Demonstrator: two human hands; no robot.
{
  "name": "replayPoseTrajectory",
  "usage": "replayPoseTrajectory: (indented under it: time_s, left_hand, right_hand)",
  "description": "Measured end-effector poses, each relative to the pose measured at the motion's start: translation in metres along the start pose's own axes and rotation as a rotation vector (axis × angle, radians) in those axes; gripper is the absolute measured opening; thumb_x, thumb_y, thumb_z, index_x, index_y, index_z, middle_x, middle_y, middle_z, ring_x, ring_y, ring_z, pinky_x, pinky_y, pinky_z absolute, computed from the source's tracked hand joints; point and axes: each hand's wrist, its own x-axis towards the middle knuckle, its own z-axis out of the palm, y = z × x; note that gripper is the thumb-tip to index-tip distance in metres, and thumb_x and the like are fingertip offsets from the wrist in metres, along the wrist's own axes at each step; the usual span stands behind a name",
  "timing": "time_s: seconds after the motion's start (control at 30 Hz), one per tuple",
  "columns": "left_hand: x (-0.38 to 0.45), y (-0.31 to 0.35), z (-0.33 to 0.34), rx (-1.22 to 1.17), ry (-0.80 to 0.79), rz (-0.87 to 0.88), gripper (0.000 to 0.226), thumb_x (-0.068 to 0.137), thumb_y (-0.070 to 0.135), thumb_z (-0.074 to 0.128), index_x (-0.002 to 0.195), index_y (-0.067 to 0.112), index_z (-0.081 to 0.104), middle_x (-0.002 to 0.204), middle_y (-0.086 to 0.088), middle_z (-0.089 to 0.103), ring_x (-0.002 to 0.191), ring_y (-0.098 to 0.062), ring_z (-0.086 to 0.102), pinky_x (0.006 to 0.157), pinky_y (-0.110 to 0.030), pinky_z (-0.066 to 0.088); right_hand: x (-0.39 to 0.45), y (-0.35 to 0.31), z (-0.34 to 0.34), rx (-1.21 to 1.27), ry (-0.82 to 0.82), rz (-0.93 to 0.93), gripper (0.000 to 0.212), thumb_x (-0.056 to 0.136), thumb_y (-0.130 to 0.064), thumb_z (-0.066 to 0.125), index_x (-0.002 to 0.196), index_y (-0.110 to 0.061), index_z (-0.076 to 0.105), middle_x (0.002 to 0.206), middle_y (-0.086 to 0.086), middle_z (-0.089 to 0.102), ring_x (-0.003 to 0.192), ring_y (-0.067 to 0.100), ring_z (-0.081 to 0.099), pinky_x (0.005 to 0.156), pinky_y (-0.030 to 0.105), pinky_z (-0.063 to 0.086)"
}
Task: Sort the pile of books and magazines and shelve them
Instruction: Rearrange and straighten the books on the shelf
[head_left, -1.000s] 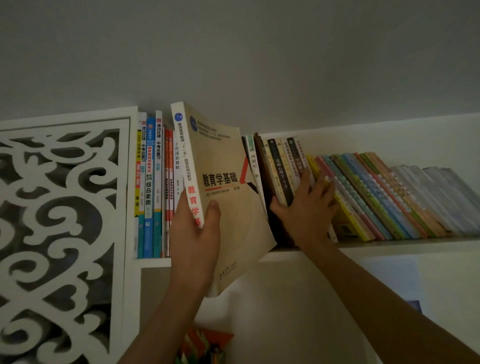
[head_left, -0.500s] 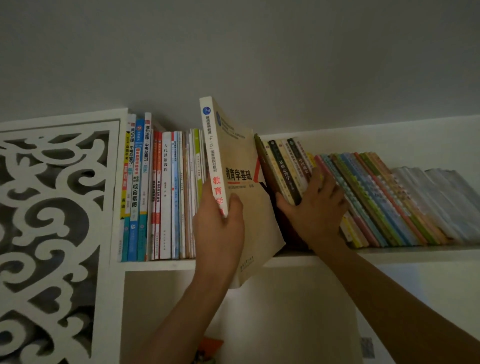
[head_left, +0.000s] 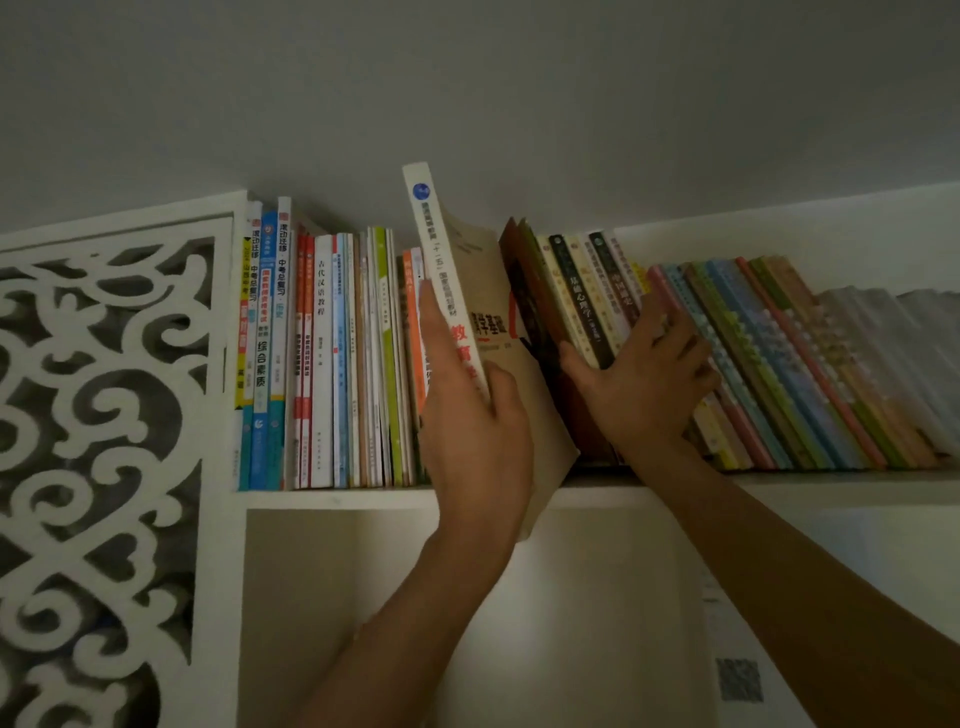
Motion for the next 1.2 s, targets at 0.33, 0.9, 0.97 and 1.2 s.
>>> replayPoseTrajectory:
  time_s: [0.33,0.9,0.97,1.2]
  left_hand:
    - [0.007,-0.013,0.033,0.006,-0.019,-0.029,0.070,0.094,0.010,0.046,0.148,0.030,0.007,0.143,0.010,0.031,0.088,0.040,0.024,0.066,0.010,0.028]
    - [0.022,-0.030,0.036,0.156,-0.022,0.069,0.086,0.088,0.016,0.062,0.148,0.032,0.003,0.155,0.007,0.012,0.122,0.017,0.012,0.101,-0.006,0.023]
    - [0.023,-0.032,0.041,0.121,-0.038,0.061,0.086,0.087,0.019,0.062,0.147,0.036,0.004,0.153,0.005,0.021,0.132,-0.003,0.031,0.104,-0.029,0.038]
    - [0.029,-0.044,0.056,0.500,0.029,0.116,0.075,0.091,0.042,0.051,0.148,0.031,0.005,0.144,-0.004,0.036,0.124,-0.013,0.037,0.090,-0.025,0.033]
  right_hand:
    - [0.001,0.000,-0.001,0.036,-0.020,0.030,0.103,0.072,-0.074,0.050,0.147,-0.013,0.014,0.148,0.024,0.022,0.132,0.043,0.025,0.103,0.059,0.022]
    - [0.010,0.007,-0.005,0.064,-0.038,0.040,0.102,0.073,-0.073,0.052,0.146,-0.013,0.015,0.147,0.024,0.023,0.132,0.043,0.024,0.103,0.059,0.022]
    - [0.010,0.007,-0.006,0.066,-0.029,0.039,0.102,0.072,-0.073,0.052,0.146,-0.013,0.016,0.147,0.024,0.023,0.132,0.043,0.024,0.103,0.059,0.021]
    - [0.011,0.008,-0.004,0.066,-0.010,0.046,0.101,0.072,-0.073,0.053,0.145,-0.013,0.017,0.147,0.023,0.024,0.132,0.042,0.025,0.104,0.059,0.022]
